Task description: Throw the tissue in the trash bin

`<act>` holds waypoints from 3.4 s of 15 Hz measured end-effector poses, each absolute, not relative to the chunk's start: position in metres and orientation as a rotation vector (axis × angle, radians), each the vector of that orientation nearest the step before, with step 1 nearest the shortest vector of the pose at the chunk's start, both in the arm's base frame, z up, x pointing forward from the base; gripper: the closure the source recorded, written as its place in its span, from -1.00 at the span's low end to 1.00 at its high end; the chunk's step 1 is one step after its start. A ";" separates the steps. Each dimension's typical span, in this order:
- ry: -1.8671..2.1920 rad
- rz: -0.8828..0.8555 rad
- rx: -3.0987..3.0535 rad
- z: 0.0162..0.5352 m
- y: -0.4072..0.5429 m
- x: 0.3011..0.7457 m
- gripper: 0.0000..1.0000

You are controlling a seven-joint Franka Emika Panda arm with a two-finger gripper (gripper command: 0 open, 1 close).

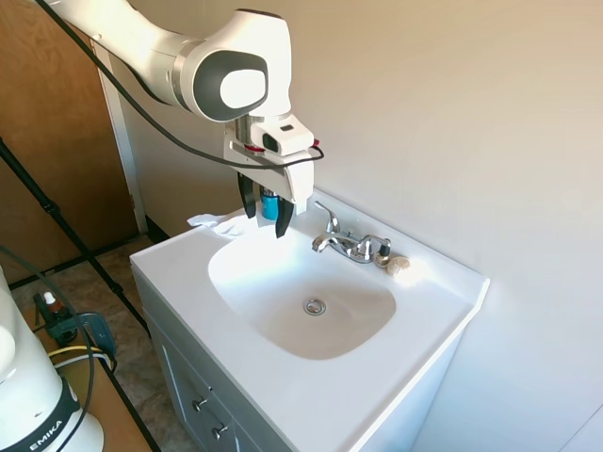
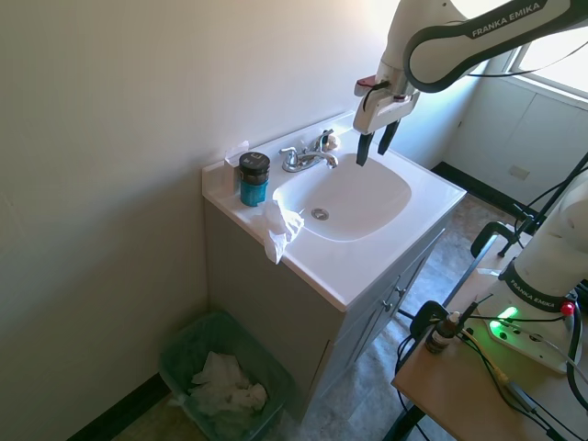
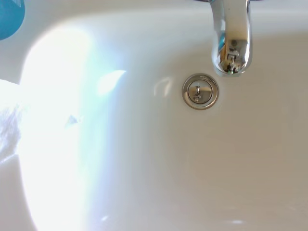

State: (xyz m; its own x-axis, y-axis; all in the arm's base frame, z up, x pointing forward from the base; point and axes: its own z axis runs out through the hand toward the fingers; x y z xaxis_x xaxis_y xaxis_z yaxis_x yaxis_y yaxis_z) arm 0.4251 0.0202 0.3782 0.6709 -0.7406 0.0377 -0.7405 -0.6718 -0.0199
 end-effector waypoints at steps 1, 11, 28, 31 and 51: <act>1.270 -0.066 -2.870 0.378 0.020 0.425 -1.00; 1.206 -0.188 -2.822 0.378 0.186 0.422 -1.00; 1.445 -0.129 -2.806 0.267 0.245 0.508 -1.00; 1.451 -0.121 -2.808 0.262 0.245 0.511 -1.00; 1.477 -0.047 -2.804 0.240 0.239 0.522 1.00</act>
